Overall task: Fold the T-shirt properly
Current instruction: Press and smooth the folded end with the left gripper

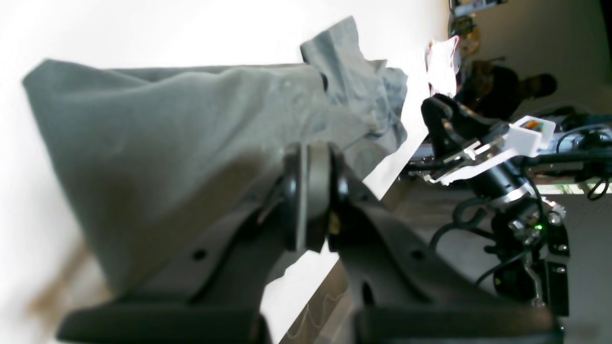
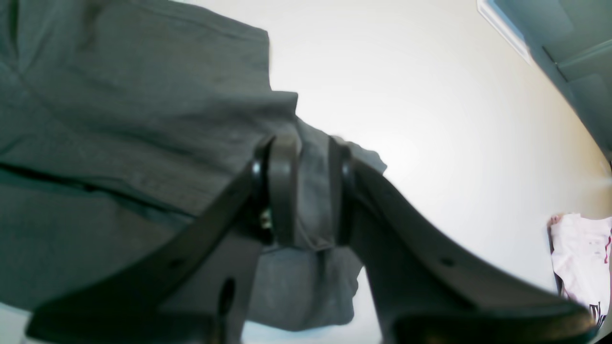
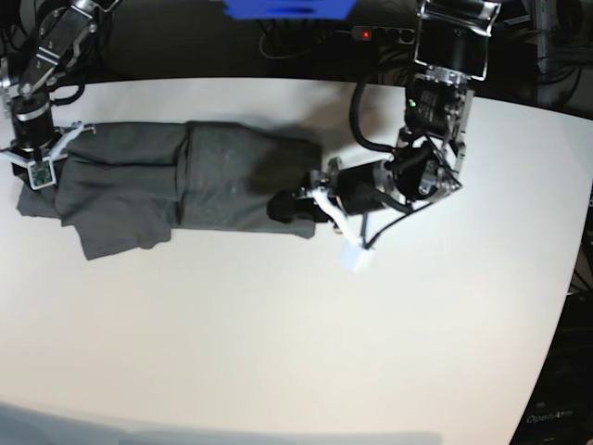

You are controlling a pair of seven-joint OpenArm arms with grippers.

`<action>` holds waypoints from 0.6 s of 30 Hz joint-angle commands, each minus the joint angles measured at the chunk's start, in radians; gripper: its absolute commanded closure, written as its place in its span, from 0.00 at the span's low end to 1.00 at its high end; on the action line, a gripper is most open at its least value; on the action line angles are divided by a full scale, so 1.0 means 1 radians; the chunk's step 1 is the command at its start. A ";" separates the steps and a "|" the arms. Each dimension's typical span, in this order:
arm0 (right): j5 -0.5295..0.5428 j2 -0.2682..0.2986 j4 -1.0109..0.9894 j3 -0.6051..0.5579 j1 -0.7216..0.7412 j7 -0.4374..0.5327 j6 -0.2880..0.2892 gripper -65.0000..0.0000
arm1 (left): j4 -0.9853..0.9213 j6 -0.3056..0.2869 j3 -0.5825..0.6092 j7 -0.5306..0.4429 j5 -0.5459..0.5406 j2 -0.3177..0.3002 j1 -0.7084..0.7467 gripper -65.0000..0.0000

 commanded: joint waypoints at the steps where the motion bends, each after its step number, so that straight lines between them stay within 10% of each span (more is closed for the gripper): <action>1: 0.015 0.013 0.021 0.003 0.006 0.020 -0.009 0.81 | 0.013 0.000 -0.001 -0.016 -0.024 0.005 -0.018 0.96; 15: 0.015 0.013 0.047 0.002 -0.014 0.020 -0.009 0.82 | -0.105 0.003 0.067 -0.010 0.195 0.116 -0.081 0.96; 18: 0.015 0.013 0.049 0.003 -0.014 0.020 -0.009 0.82 | -0.105 0.096 0.068 -0.009 0.254 0.124 -0.083 0.96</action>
